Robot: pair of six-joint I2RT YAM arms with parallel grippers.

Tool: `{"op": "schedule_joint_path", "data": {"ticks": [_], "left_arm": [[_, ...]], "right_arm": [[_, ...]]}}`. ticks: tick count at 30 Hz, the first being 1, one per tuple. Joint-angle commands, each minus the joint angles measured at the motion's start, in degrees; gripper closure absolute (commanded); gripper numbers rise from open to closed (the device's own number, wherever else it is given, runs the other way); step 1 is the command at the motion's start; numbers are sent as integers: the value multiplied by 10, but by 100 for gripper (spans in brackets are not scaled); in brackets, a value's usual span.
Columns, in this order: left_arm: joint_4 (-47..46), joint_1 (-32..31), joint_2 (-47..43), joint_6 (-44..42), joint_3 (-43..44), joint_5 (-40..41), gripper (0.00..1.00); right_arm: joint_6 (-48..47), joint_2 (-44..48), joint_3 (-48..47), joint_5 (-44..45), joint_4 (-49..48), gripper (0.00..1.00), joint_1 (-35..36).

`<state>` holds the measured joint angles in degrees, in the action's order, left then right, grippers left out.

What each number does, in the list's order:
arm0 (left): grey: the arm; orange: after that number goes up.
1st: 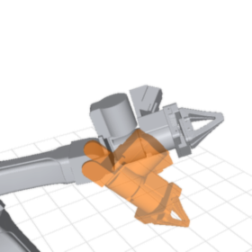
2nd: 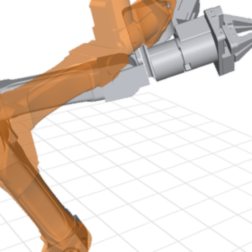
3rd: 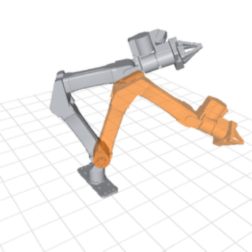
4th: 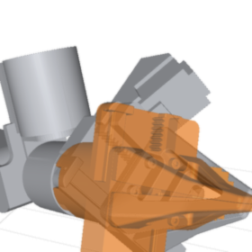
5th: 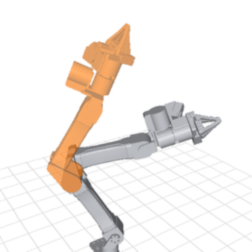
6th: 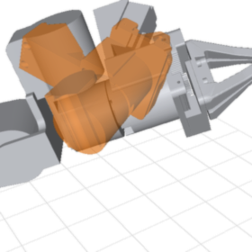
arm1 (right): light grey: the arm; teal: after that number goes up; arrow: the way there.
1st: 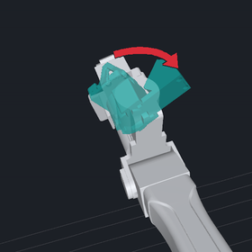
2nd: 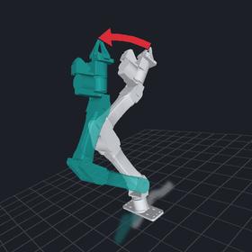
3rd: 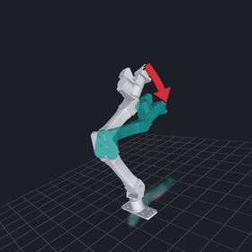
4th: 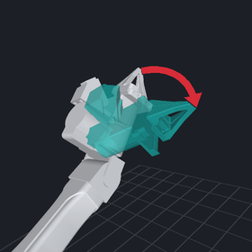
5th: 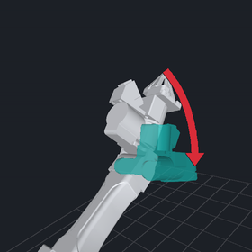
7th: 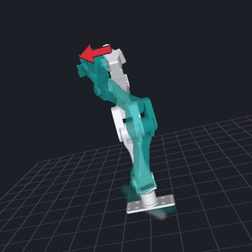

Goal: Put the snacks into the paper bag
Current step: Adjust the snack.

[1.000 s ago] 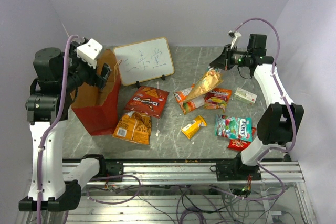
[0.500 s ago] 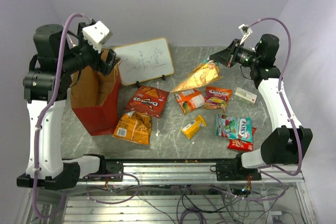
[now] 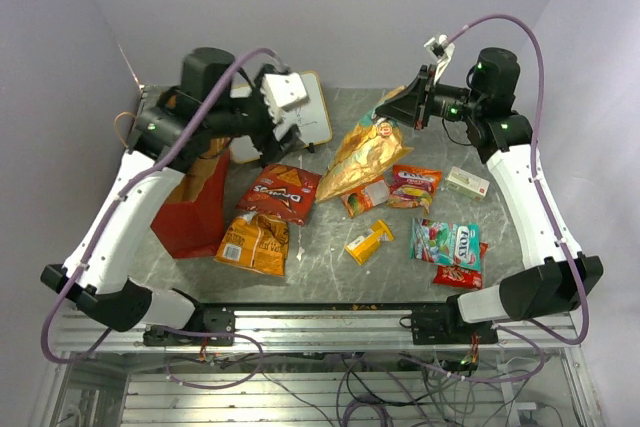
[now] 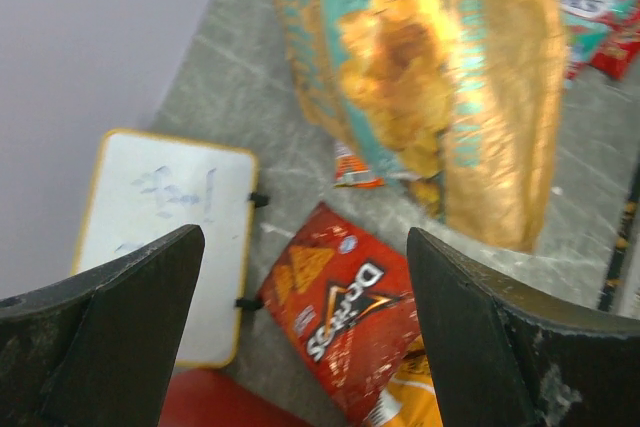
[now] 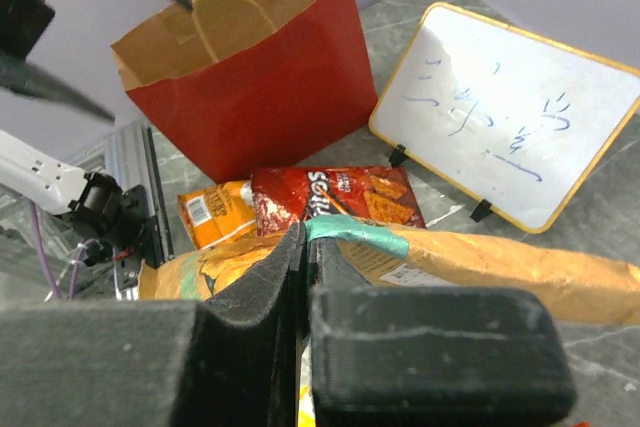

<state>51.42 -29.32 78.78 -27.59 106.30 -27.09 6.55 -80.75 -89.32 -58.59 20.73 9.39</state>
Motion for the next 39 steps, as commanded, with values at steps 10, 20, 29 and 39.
{"op": "schedule_joint_path", "data": {"ticks": [10, 20, 29, 39], "left_arm": [[-34, -136, 10, -146, -78, 38, 7], [-13, -136, 7, -202, -94, 13, 7], [17, -102, -9, -245, -101, -11, 7], [35, -40, -3, -305, -129, -184, 7]], "right_arm": [[-222, -11, -53, -8, 190, 100, 81], [-349, -6, -54, -25, 270, 100, 125], [-472, -31, -99, 83, 423, 100, 223], [-507, -17, -116, 147, 466, 100, 293]]}}
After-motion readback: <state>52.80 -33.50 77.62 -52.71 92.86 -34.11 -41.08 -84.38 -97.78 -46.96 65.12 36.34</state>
